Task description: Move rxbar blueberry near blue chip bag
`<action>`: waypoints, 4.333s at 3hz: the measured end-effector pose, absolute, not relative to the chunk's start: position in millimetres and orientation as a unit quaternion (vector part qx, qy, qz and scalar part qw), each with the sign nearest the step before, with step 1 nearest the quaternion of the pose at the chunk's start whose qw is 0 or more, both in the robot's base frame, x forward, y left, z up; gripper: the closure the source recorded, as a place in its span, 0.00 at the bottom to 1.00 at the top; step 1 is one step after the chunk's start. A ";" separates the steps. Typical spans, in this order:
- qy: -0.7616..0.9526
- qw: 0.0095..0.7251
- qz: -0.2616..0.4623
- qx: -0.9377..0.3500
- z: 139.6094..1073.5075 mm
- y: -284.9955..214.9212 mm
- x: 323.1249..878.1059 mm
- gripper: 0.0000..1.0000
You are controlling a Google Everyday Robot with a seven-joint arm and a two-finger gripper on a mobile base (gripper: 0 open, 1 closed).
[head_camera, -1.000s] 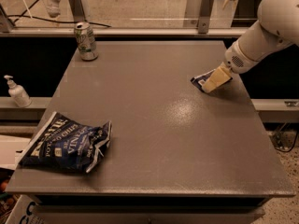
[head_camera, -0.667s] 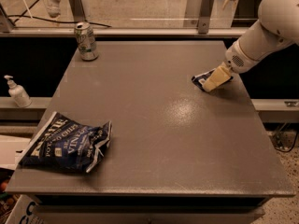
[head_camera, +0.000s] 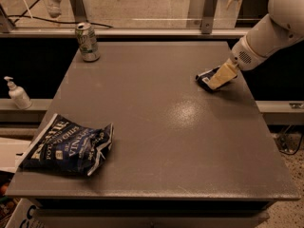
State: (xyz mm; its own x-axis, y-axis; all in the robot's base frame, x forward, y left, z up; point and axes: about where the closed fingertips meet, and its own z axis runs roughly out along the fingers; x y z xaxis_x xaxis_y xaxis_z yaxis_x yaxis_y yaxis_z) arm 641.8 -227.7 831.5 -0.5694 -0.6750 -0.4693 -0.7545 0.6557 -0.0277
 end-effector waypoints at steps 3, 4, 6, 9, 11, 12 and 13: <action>0.834 0.250 0.213 -0.443 884.2 -181.5 575.7 1.00; 0.834 0.250 0.213 -0.443 883.9 -181.6 576.2 1.00; 0.814 0.286 0.268 -0.428 900.0 -147.3 562.6 1.00; 0.747 0.318 0.254 -0.525 901.2 -39.0 495.2 1.00; 0.720 0.283 0.223 -0.593 866.1 -13.4 464.7 1.00; 0.703 0.260 0.212 -0.627 854.5 -1.3 447.2 1.00; 0.689 0.239 0.209 -0.652 845.3 8.9 433.8 1.00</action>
Offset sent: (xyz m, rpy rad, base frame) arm -0.0595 0.0418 0.0677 0.2516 0.0167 0.1588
